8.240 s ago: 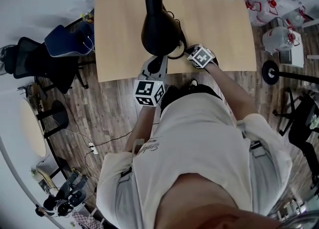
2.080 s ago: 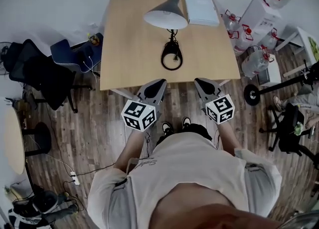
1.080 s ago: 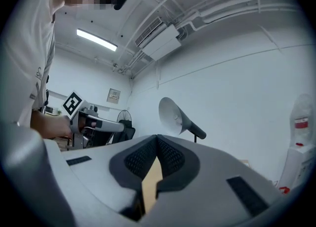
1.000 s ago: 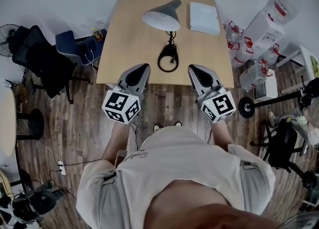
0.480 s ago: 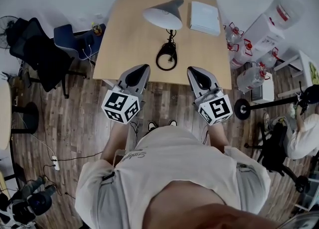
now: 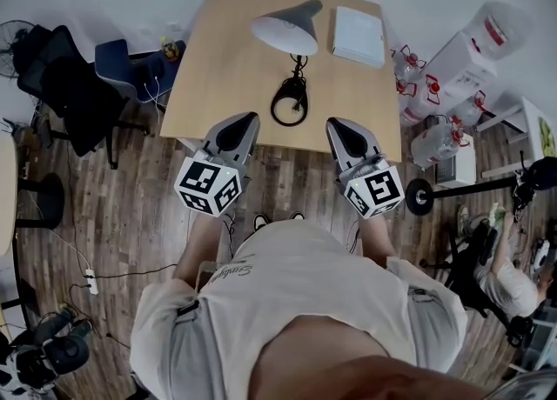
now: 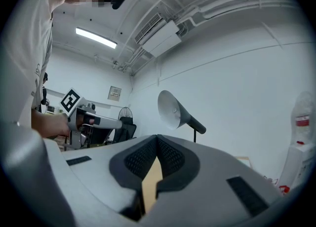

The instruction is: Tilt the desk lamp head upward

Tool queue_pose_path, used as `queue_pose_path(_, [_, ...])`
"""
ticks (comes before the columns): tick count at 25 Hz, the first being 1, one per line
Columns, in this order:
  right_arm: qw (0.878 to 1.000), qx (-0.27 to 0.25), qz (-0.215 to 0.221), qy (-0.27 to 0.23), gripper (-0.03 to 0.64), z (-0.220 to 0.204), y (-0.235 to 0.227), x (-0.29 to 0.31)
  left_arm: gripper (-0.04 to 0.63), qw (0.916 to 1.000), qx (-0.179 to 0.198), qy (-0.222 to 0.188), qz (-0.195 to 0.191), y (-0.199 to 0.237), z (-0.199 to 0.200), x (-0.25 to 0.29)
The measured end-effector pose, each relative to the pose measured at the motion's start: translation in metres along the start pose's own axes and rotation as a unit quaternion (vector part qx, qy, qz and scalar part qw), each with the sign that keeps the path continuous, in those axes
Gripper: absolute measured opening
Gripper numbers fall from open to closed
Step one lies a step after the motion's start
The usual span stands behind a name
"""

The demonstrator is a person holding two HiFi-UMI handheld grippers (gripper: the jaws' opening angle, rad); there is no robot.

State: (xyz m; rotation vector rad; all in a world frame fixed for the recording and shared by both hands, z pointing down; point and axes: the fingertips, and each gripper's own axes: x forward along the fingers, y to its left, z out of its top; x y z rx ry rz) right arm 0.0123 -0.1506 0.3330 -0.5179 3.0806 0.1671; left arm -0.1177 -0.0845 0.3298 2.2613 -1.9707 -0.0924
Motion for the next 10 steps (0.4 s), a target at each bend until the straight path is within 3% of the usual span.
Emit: queue_pose_path(10, [1.0, 0.002, 0.0, -0.001, -0.006, -0.0043, 0.0008, 0.0069, 0.017, 0.9999, 0.003, -0.014, 0.007, 0.0079, 0.0041, 0.0025])
